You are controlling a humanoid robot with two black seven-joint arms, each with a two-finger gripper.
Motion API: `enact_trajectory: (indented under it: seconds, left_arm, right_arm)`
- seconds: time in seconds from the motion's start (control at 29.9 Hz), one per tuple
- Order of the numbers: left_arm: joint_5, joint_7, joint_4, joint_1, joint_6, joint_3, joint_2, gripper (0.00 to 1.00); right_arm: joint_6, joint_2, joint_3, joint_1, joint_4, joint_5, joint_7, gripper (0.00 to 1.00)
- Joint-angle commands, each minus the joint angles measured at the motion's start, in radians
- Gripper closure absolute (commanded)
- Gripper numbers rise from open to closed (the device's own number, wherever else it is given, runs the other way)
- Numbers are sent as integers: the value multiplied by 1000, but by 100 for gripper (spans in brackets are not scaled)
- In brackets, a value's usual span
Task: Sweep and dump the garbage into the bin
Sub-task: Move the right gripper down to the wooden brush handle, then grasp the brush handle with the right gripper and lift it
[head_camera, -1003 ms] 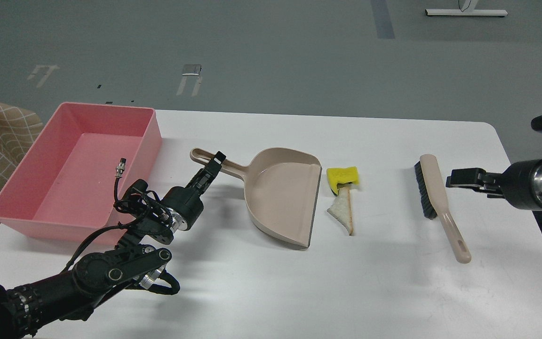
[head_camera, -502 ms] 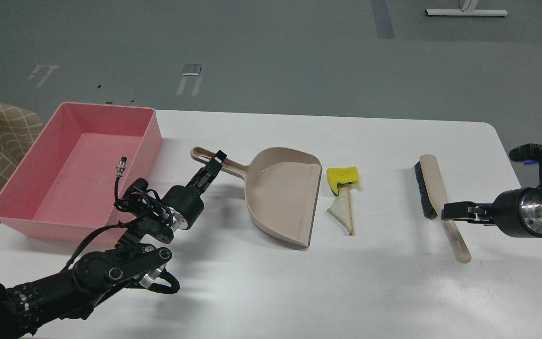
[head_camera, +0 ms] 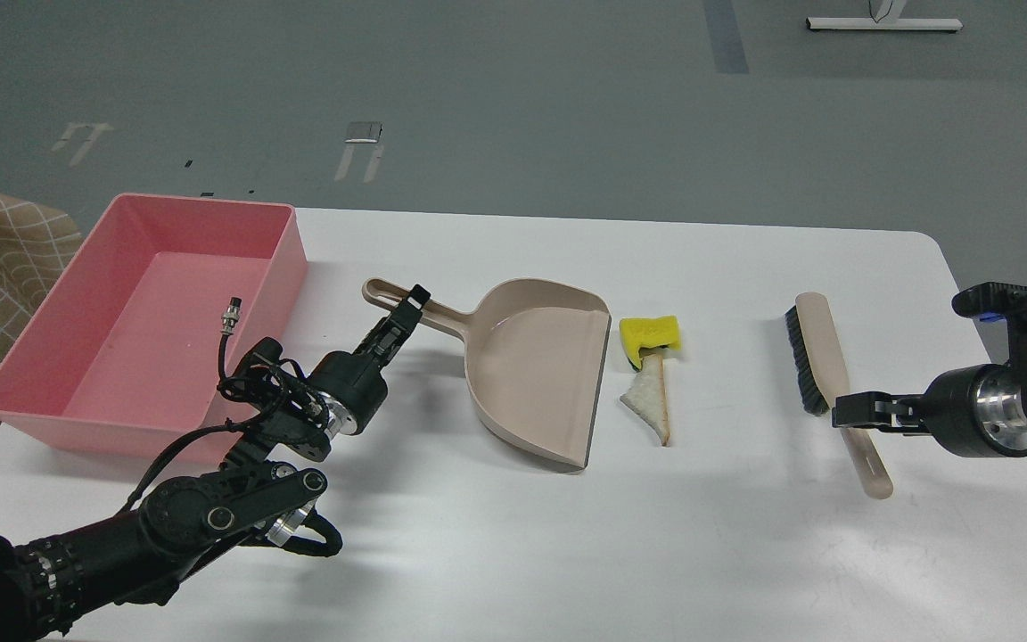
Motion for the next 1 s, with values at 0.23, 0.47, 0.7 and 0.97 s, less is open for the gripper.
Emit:
enact_trajectory:
  seconds: [0.23, 0.47, 0.7, 0.97]
  left_arm:
    - [0, 0, 0, 0, 0, 0, 0, 100]
    - [0, -1, 0, 1, 0, 0, -3, 100]
    - [0, 0, 0, 1, 0, 0, -5, 100]
    - [0, 0, 0, 1, 0, 0, -8, 100]
  right_arm:
    - [0, 17, -2, -3, -5, 2, 2, 28]
    - [0, 24, -2, -10, -6, 2, 2, 33]
    - [0, 24, -2, -17, -8, 7, 2, 66]
    - [0, 24, 0, -17, -5, 8, 2, 97]
